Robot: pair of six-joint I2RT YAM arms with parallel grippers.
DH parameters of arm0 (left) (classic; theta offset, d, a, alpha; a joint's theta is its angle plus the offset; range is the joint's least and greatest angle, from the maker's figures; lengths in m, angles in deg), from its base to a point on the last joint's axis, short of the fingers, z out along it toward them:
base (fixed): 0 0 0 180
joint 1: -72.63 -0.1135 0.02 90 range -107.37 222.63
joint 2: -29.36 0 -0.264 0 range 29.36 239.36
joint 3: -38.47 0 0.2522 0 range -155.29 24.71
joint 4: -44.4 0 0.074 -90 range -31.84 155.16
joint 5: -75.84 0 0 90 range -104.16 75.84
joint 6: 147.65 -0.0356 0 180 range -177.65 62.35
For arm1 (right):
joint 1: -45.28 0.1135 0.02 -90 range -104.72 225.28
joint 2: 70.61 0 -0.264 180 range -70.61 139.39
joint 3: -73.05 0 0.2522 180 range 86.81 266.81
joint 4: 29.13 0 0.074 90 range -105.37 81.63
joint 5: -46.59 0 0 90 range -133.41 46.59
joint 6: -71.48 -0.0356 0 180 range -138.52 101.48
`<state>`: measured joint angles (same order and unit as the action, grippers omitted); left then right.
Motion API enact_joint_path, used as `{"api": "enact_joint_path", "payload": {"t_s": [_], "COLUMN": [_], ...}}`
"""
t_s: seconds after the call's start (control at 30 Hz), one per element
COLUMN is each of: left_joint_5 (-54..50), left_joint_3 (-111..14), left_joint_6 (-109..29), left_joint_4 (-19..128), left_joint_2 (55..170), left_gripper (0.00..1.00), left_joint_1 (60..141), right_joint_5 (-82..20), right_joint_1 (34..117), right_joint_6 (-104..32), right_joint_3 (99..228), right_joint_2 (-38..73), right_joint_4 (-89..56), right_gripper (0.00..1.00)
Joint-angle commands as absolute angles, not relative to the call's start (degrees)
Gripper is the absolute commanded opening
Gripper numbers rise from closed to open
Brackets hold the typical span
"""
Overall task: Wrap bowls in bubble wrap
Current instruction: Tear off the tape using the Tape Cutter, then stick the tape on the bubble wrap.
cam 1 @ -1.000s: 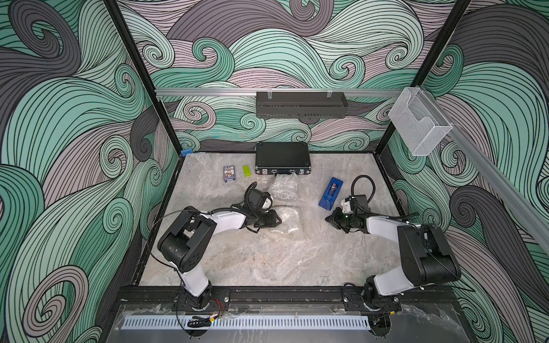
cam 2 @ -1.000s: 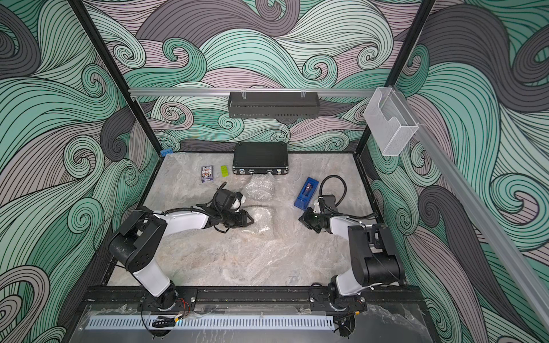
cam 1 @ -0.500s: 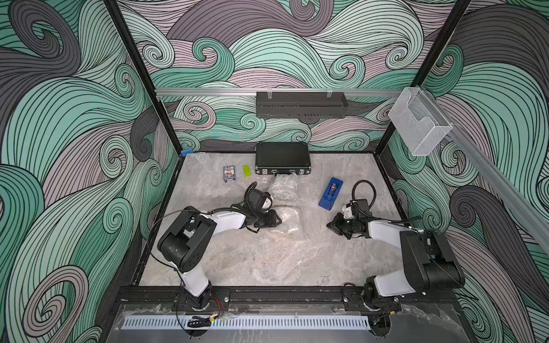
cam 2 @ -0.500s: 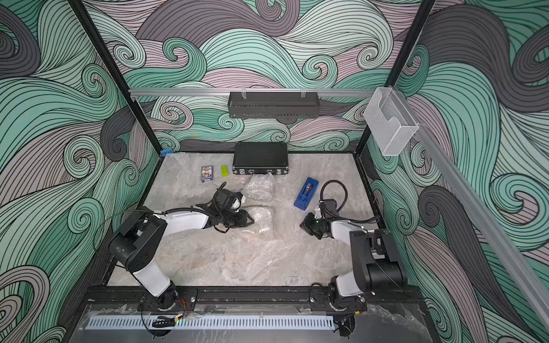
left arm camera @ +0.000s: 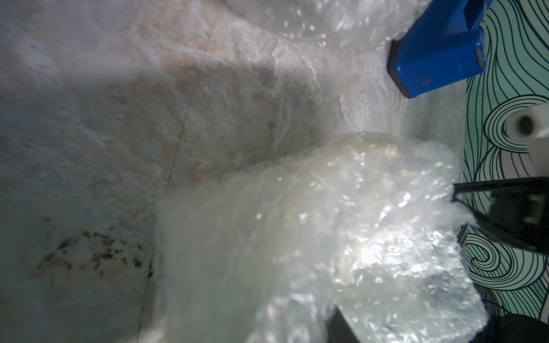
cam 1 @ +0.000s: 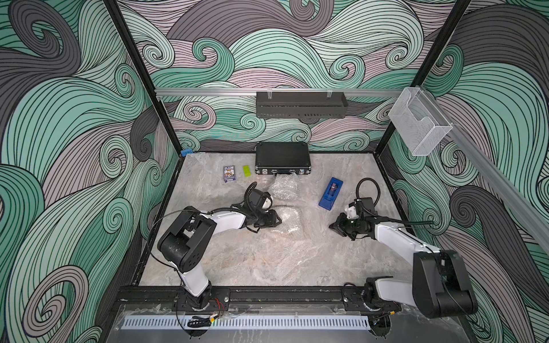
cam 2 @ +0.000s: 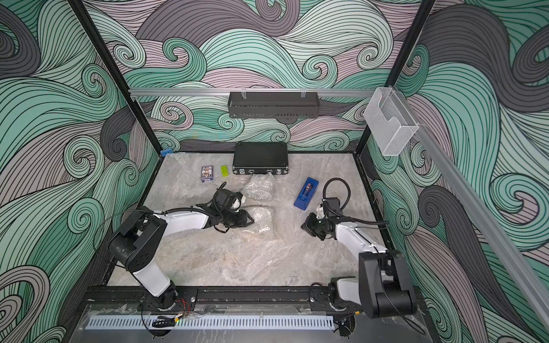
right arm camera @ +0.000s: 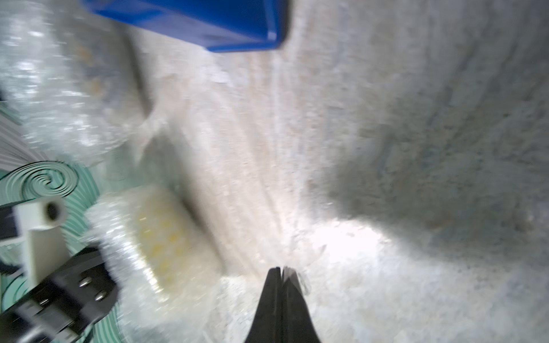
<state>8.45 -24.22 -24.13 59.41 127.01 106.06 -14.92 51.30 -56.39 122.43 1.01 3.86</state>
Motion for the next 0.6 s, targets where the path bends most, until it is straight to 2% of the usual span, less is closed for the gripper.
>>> {"api": "enact_joint_path", "payload": {"t_s": [0.0, 0.17, 0.33, 0.57], "left_joint_5": [9.39, 9.39, 9.48, 9.3], "left_joint_3": [-23.94, -23.95, -23.98, -23.77], "left_joint_6": [-24.78, -24.69, -24.69, -24.96], "left_joint_4": [59.86, 59.93, 60.14, 60.3], "left_joint_2": [126.87, 126.5, 126.48, 126.47], "left_gripper": [0.37, 0.37, 0.37, 0.37], "left_joint_1": [105.72, 105.68, 105.71, 105.68], "right_joint_5": [-10.49, -10.23, -12.61, -12.32], "right_joint_1": [53.4, 62.32, 72.69, 78.36], "right_joint_6": [-55.64, -59.51, -60.2, -59.39], "right_joint_3": [128.66, 137.11, 145.0, 154.19], "right_joint_2": [-2.88, -2.73, 3.8, 14.89], "right_joint_4": [10.67, 9.83, 6.99, 5.46], "right_gripper": [0.0, 0.0, 0.0, 0.0]}}
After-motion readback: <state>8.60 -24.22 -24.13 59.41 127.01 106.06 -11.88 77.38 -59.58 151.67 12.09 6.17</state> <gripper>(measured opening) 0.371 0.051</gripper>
